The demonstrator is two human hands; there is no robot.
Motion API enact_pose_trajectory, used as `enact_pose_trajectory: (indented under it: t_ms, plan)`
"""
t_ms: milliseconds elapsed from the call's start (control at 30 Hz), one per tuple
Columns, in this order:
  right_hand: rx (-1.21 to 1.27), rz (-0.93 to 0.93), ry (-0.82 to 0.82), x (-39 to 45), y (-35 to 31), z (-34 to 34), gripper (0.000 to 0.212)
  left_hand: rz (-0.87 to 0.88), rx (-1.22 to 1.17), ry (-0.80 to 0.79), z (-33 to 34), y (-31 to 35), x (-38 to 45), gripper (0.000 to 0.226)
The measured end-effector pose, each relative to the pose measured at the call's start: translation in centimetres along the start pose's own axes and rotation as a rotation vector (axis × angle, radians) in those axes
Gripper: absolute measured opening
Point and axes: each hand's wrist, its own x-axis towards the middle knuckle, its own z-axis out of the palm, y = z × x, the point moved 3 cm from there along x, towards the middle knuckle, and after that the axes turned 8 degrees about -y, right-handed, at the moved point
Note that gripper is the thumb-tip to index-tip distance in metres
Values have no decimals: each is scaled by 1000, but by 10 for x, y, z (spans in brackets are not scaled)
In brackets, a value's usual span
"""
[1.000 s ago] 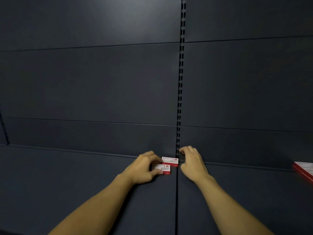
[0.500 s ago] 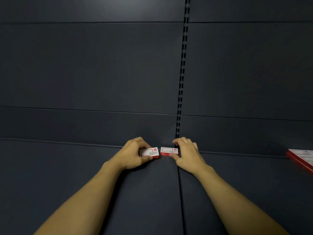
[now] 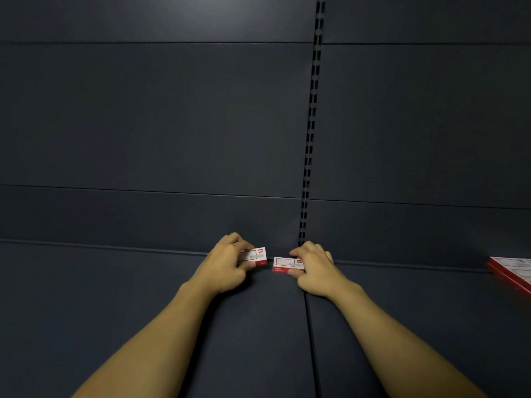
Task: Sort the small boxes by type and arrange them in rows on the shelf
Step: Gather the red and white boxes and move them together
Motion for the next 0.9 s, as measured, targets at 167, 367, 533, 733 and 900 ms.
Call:
enact_pose_trajectory:
  t_ms: [167, 367, 533, 733, 900]
  plan:
    - [32, -21, 4, 0, -1, 2, 42, -11, 1, -9, 2, -2, 0, 32]
    - [68, -30, 26, -7, -6, -2, 38, 8, -16, -8, 4, 2, -4, 33]
    - [-20, -34, 93, -26, -20, -13, 39, 13, -49, 30, -1, 11, -8, 37]
    - [-163, 57, 186, -68, -21, -37, 42, 77, -51, -16, 2, 36, -7, 41]
    - [-267, 212, 226, -115, -15, -60, 45, 253, 54, -104, 3, 81, -6, 41]
